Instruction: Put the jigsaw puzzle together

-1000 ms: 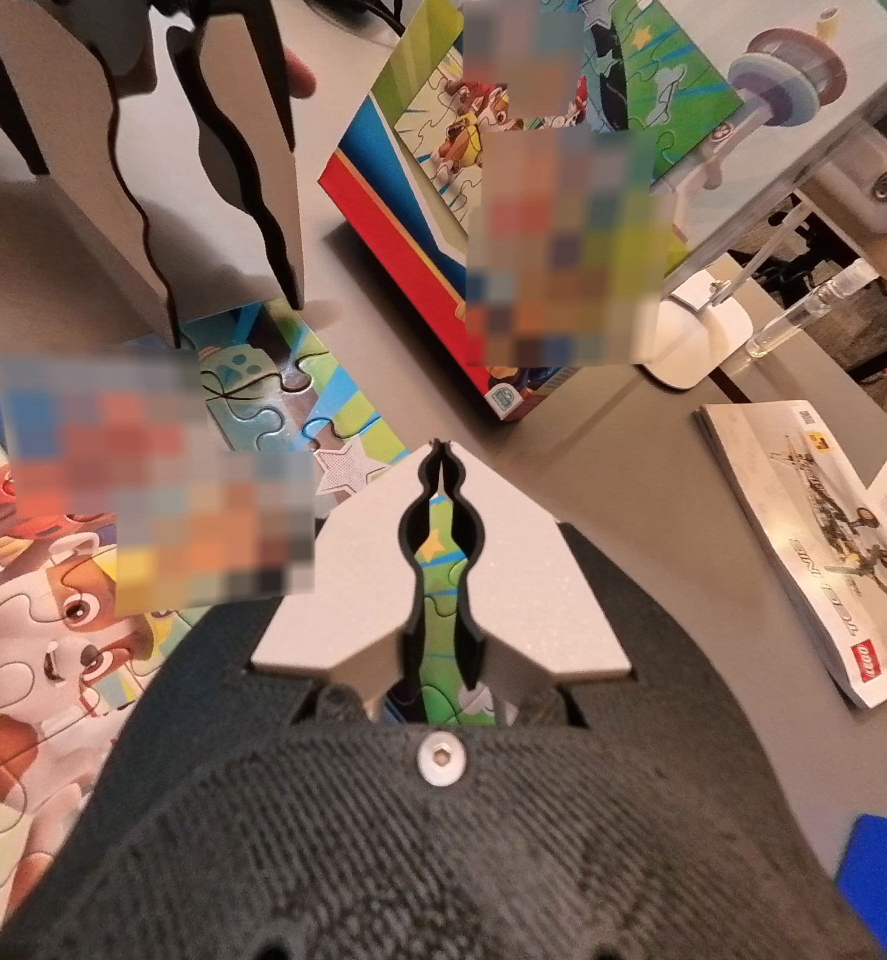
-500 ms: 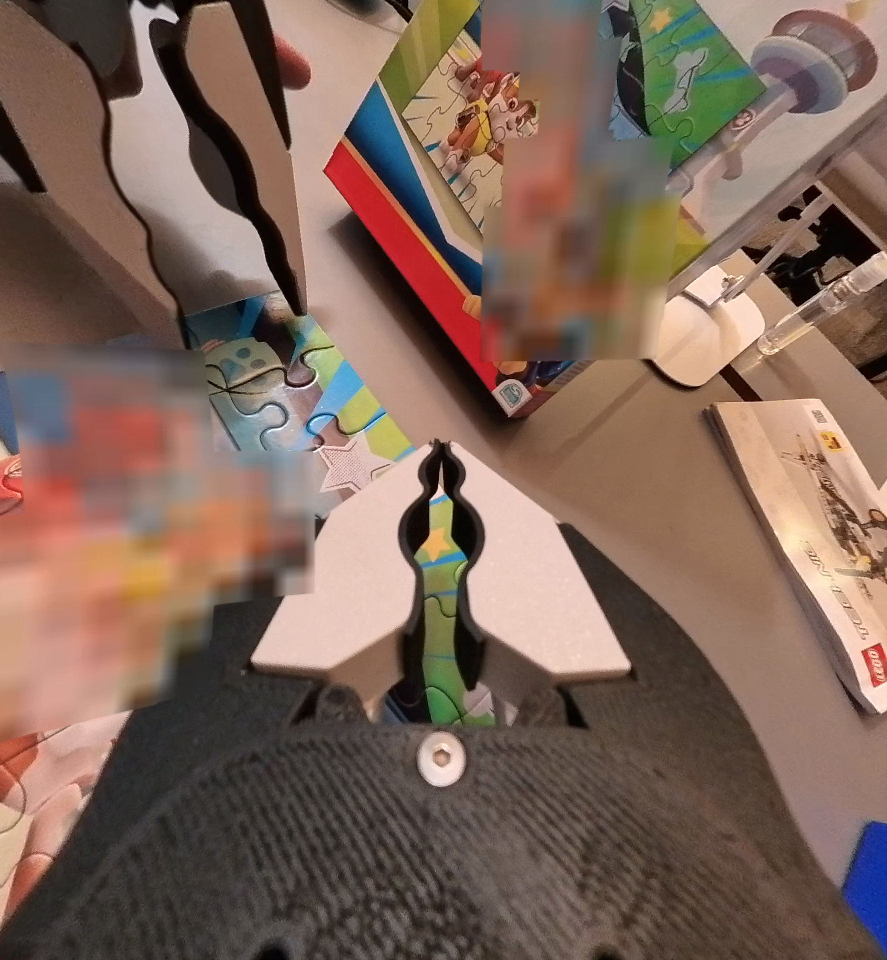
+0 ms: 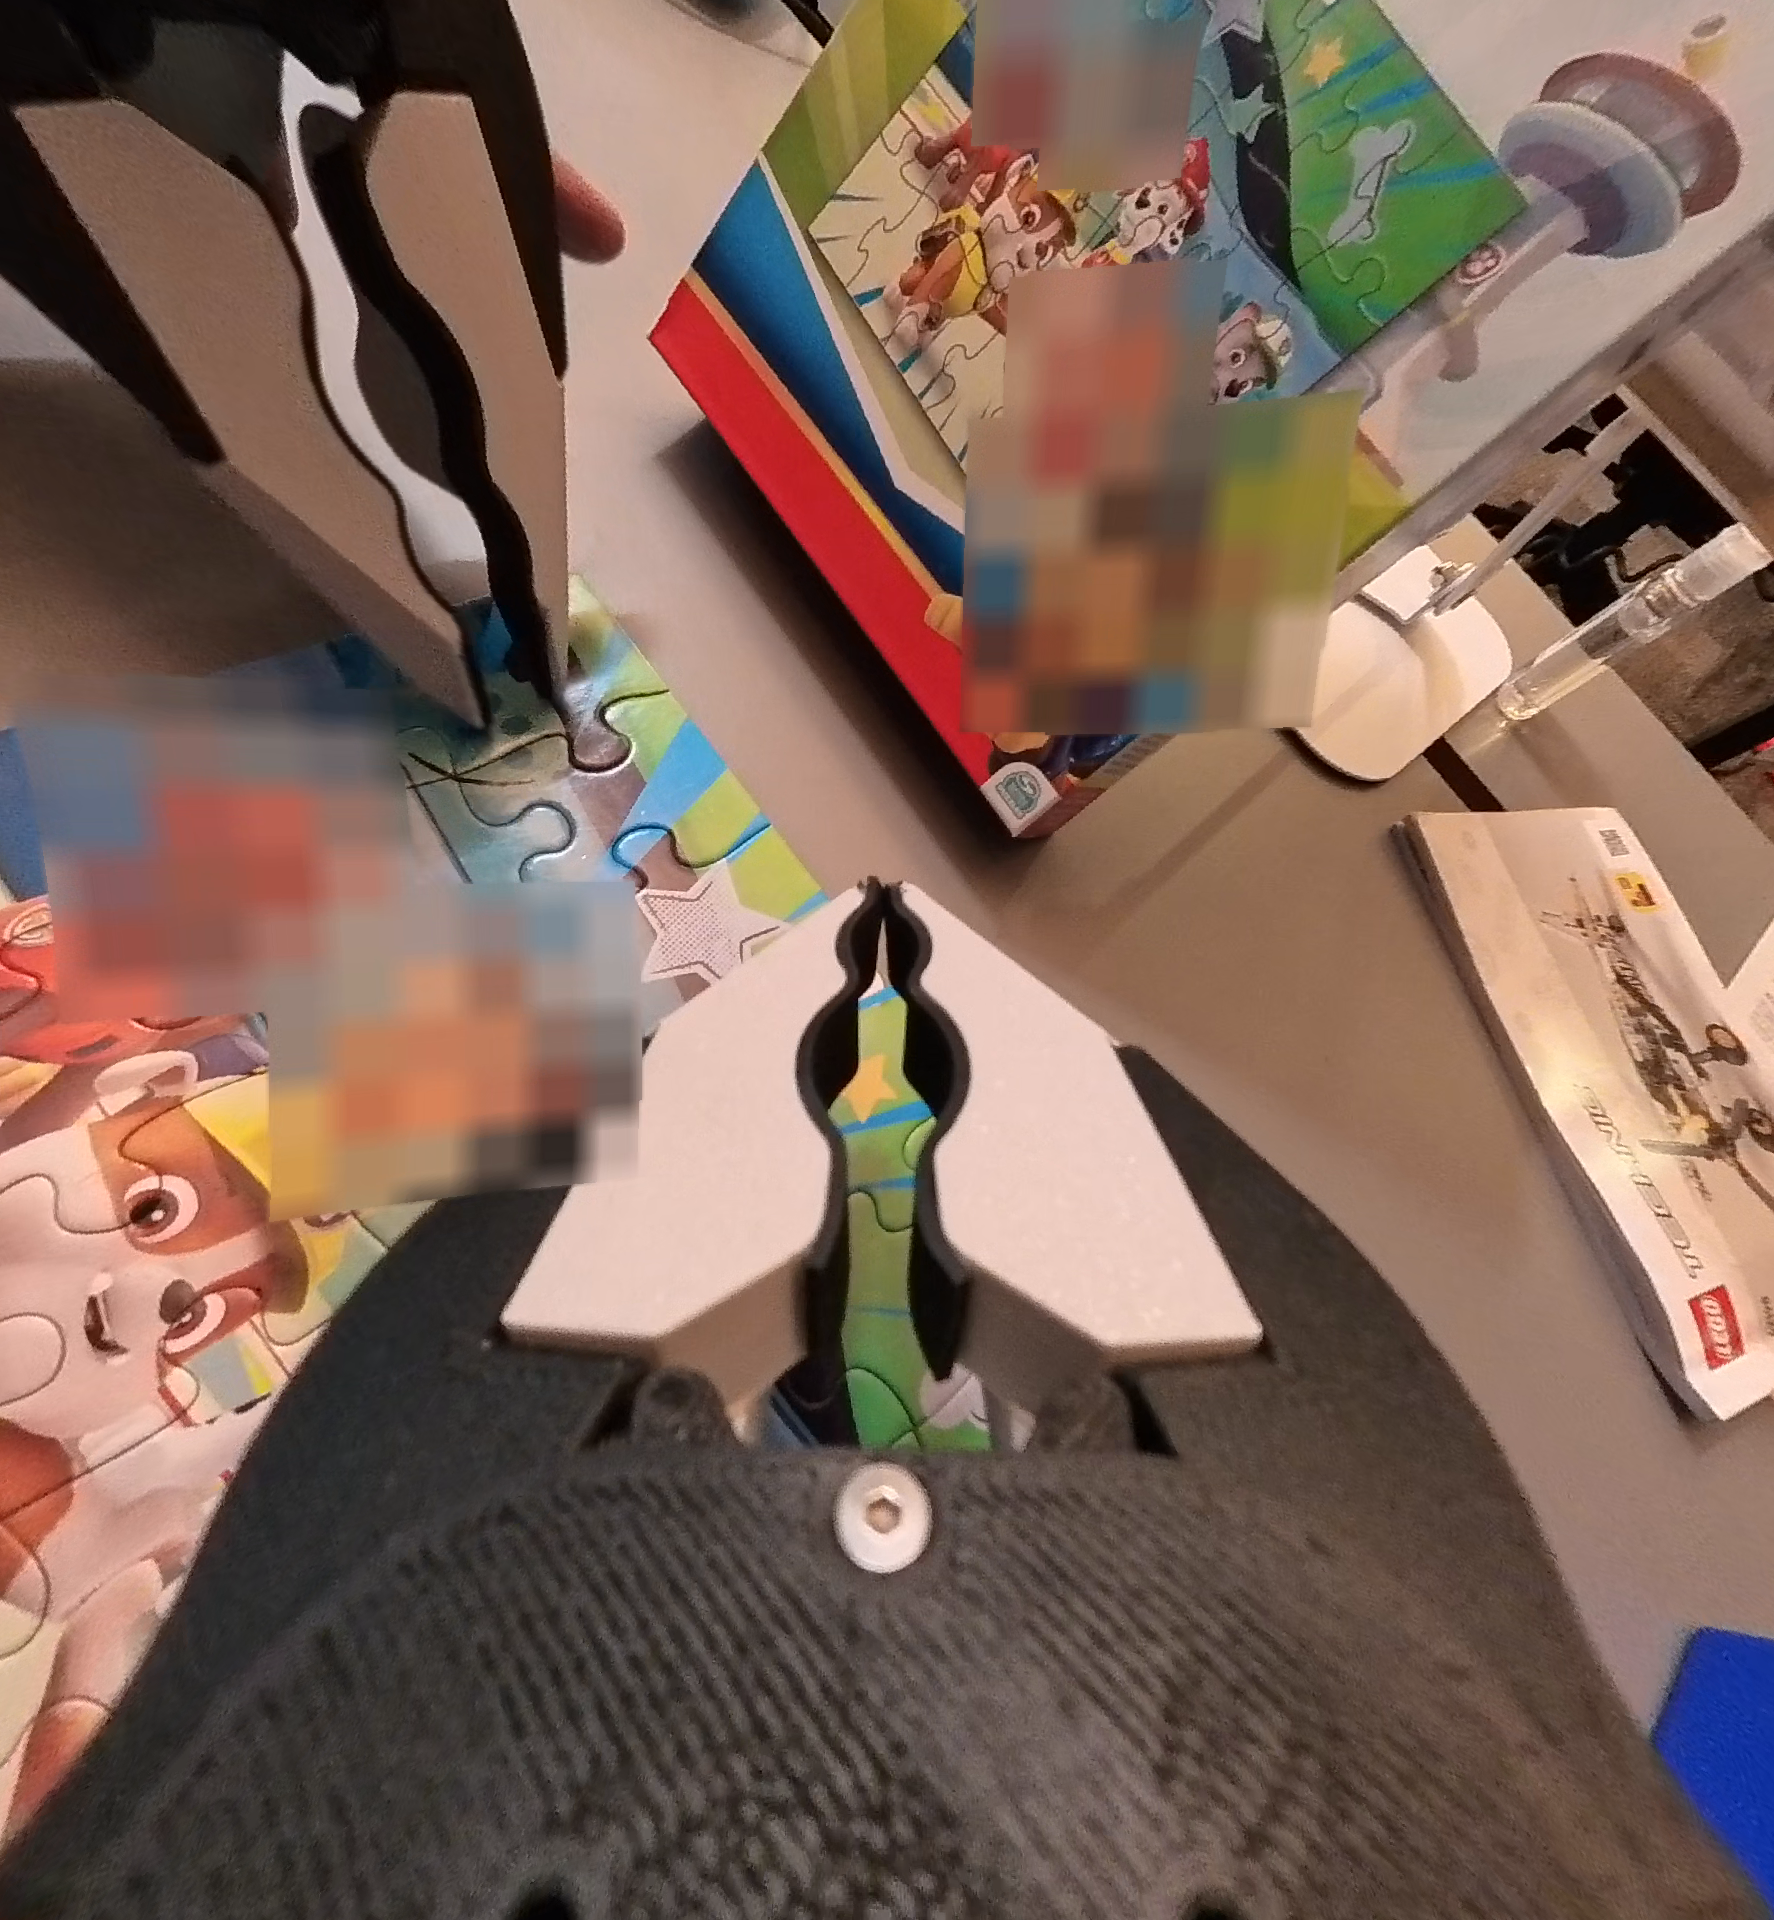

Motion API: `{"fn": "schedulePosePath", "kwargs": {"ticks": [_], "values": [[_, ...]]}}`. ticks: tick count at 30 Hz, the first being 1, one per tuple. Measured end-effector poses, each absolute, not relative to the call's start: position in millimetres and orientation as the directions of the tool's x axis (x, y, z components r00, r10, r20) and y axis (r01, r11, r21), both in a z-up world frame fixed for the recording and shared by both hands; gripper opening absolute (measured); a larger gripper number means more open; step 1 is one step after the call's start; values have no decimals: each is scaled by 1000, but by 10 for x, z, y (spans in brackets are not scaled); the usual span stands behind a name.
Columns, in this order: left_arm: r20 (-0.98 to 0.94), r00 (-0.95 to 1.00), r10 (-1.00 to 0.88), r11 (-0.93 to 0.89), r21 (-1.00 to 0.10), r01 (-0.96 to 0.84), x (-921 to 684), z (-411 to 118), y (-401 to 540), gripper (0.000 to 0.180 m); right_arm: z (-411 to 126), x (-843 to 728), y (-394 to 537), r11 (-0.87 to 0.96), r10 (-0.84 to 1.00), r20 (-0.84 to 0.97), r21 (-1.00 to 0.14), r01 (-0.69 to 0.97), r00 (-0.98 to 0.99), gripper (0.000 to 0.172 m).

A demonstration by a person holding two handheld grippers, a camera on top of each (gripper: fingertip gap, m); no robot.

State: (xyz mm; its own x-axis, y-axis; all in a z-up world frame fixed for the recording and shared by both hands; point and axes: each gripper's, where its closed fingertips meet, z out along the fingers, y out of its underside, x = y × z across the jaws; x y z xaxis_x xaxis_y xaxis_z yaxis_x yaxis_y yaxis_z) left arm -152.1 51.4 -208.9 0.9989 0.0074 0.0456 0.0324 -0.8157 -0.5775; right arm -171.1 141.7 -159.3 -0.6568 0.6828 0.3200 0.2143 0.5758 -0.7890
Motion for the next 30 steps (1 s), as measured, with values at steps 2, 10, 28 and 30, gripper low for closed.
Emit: {"fn": "schedulePosePath", "kwargs": {"ticks": [2, 10, 28, 30], "values": [[41, 999, 13, -809, -586, 35, -1529, -2092, 557, 2, -1596, -1709, 1415, 580, 681, 323, -786, 214, -657, 0], [53, 997, 59, -789, -609, 79, -1590, -2098, 652, 0, -1593, -1710, 1424, 583, 681, 328, -784, 213, -655, 0], [166, 929, 330, -664, -659, 353, -1430, -2041, 497, 0, -1226, -1523, 2278, 346, 887, 199, -884, 315, -417, 7], [140, 932, 334, -652, -679, 336, -1301, -1990, 454, 1, -1232, -1213, 2345, 298, 903, 149, -894, 335, -404, 8]]}}
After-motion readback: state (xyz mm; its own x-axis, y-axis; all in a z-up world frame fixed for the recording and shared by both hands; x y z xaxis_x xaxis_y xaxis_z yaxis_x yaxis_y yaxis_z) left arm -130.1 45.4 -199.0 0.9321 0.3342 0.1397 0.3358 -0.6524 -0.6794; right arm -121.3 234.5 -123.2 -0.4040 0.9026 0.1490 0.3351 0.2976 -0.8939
